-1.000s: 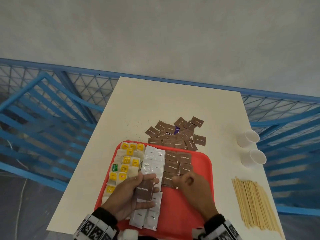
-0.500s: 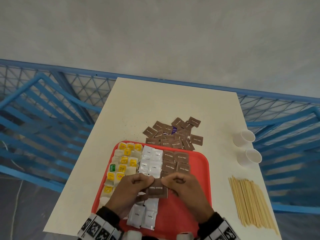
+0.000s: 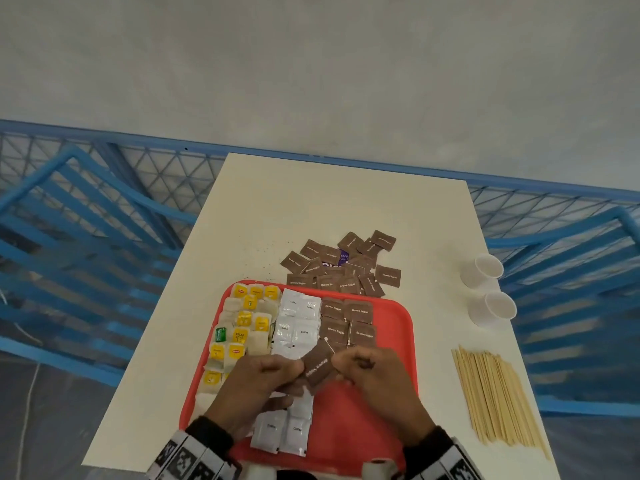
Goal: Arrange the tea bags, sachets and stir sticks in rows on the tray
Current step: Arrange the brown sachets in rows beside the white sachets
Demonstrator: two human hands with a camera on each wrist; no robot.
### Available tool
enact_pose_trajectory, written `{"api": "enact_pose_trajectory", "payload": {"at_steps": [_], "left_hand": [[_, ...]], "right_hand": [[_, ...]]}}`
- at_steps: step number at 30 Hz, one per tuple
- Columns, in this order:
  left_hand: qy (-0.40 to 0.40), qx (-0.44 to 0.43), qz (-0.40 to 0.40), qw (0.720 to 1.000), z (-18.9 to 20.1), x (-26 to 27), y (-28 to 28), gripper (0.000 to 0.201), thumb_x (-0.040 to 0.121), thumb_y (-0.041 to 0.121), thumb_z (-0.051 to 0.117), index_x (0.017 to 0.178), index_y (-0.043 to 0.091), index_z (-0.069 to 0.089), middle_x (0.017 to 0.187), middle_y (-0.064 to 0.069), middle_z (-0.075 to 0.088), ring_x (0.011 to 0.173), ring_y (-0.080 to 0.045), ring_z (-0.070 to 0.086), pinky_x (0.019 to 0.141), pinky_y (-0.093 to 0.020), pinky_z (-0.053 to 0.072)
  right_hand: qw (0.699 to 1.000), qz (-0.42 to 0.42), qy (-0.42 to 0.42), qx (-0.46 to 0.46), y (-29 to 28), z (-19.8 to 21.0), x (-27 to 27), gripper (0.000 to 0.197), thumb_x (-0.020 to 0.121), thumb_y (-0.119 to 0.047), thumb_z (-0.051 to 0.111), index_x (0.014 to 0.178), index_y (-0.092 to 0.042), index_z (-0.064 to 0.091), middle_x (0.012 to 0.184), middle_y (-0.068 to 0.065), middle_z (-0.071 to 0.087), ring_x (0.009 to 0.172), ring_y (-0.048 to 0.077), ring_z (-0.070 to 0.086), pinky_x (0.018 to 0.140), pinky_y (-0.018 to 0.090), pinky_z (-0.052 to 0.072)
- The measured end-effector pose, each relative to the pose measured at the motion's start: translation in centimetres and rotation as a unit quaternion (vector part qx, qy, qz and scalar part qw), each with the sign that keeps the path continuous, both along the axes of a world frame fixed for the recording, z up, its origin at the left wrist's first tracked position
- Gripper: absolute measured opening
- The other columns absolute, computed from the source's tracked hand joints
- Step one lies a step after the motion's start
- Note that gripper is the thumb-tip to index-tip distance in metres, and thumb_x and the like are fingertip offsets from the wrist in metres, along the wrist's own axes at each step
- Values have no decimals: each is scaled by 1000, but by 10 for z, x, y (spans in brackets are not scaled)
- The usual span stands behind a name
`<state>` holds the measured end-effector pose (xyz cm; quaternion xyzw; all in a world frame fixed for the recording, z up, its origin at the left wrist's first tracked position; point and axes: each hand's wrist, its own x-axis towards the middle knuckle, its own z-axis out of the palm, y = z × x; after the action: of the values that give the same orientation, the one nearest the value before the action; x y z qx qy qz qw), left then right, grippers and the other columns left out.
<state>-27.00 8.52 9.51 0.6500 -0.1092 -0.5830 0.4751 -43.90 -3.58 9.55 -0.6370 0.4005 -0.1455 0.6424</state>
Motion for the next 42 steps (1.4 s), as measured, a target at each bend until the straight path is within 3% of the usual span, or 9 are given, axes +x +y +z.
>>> {"api": "enact_pose_trajectory", "payload": {"at_steps": [3, 6, 9, 12, 17, 22, 27, 35, 42], "left_hand": [[-91, 24, -108, 990, -1, 6, 7, 10, 83, 23, 77, 84, 13, 80, 86, -11, 77, 78, -18, 71, 69, -27, 55], [-166, -8, -170, 971, 0, 13, 4, 21, 77, 31, 83, 98, 28, 78, 94, 1, 77, 86, -14, 72, 74, -25, 58], [-209, -50, -303, 928, 4, 5, -5, 22, 76, 33, 84, 96, 26, 78, 79, 6, 76, 72, -6, 69, 72, -20, 54], [-209, -61, -290, 932, -2, -4, -9, 5, 82, 25, 80, 80, 20, 79, 68, -2, 73, 61, -6, 66, 60, -19, 48], [-11, 1, -70, 997, -10, -18, -11, 10, 82, 20, 77, 79, 10, 76, 81, -13, 75, 67, -16, 66, 56, -23, 47], [-34, 47, -123, 991, -19, -24, -14, 22, 82, 25, 80, 84, 4, 75, 83, -12, 77, 70, -16, 69, 56, -22, 49], [-89, 37, -152, 984, -23, -15, -8, 21, 85, 24, 77, 74, 7, 73, 79, -13, 76, 68, -18, 69, 55, -24, 47], [-100, 66, -126, 985, -26, 7, 3, 25, 85, 26, 77, 82, 2, 70, 82, -13, 76, 70, -17, 70, 57, -28, 50], [-101, 68, -113, 986, -29, 15, 3, 23, 87, 26, 74, 84, 4, 69, 84, -13, 76, 73, -17, 70, 62, -27, 50]], "right_hand": [[998, 30, 17, -61, -15, 3, -10, 15, 89, -18, 70, 75, -21, 76, 65, -10, 69, 60, -3, 56, 64, 15, 43], [970, 193, 84, -123, -24, 8, -16, 8, 86, -22, 75, 80, -16, 78, 65, -17, 68, 62, -4, 61, 63, 11, 45], [944, 285, 105, -131, -19, 13, -13, 11, 82, -29, 77, 77, -19, 77, 62, -17, 64, 59, -2, 58, 59, 10, 41], [969, 195, 96, -119, -12, 6, -16, 22, 81, -32, 78, 64, -22, 68, 56, -18, 58, 54, -2, 49, 55, 12, 37], [993, 105, 49, 12, 9, -9, -26, 20, 82, -29, 78, 88, -11, 72, 82, 0, 75, 70, 4, 63, 66, 19, 49], [992, -74, 32, 99, 12, -27, -26, 15, 82, -18, 78, 87, -4, 75, 70, 7, 72, 58, 11, 55, 54, 19, 41], [978, -153, 95, 101, -21, -64, -40, 17, 80, -20, 79, 81, -3, 76, 56, 3, 61, 48, 7, 48, 50, 16, 39], [968, -146, 197, 53, -53, -108, -42, 21, 76, -23, 83, 68, -5, 74, 49, -5, 61, 46, 5, 51, 53, 16, 43], [939, -173, 295, -39, -46, -112, -30, 38, 70, -43, 83, 62, -16, 58, 66, -4, 66, 69, 13, 61, 64, 27, 42]]}}
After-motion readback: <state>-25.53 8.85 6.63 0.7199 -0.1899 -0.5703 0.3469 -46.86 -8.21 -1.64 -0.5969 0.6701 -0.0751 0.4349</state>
